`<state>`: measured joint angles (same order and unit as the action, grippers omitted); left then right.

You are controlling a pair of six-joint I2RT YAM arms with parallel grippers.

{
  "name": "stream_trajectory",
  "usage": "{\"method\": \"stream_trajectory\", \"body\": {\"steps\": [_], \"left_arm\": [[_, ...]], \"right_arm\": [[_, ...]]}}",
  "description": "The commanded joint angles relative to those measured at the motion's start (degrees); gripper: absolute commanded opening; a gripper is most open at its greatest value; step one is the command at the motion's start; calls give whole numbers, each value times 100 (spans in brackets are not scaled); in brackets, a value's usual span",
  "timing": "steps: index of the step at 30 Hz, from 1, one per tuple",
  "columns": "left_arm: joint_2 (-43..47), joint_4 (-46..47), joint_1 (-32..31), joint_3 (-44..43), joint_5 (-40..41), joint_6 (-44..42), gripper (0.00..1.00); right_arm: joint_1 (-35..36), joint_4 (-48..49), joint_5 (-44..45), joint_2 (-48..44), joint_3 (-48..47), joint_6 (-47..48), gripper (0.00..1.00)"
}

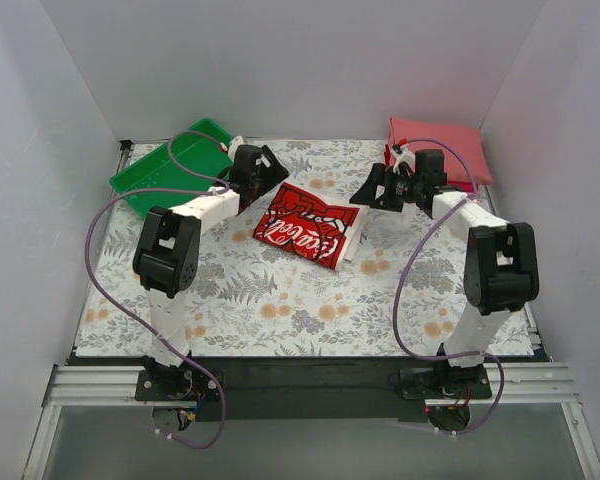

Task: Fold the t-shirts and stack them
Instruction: Fold the tshirt

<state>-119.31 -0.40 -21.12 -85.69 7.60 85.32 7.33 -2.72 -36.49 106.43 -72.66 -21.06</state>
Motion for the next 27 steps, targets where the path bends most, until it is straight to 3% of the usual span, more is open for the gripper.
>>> {"method": "stream_trajectory", "body": {"steps": [1, 5, 7, 11, 16, 27], "left_arm": [[926, 356, -32, 526, -590, -130, 77], [1269, 794, -50, 1246, -1128, 151, 77], [1322, 980, -41, 1667, -1181, 300, 77], [1243, 1235, -50, 2056, -1356, 468, 77], [1155, 1341, -41, 2485, -1331, 486, 77], [1672, 1394, -76, 4004, -1366, 898, 77]], "right_arm": [[356, 202, 89, -1009, 594, -12, 98], [1153, 964, 20, -1581, 1543, -511, 98], [1454, 1844, -51, -1591, 1964, -1004, 98], [1859, 1942, -7, -1048, 1800, -1102, 98], [1825, 1924, 256, -545, 1878, -1111, 98], [1359, 1924, 423, -553, 2827, -944, 98]]}}
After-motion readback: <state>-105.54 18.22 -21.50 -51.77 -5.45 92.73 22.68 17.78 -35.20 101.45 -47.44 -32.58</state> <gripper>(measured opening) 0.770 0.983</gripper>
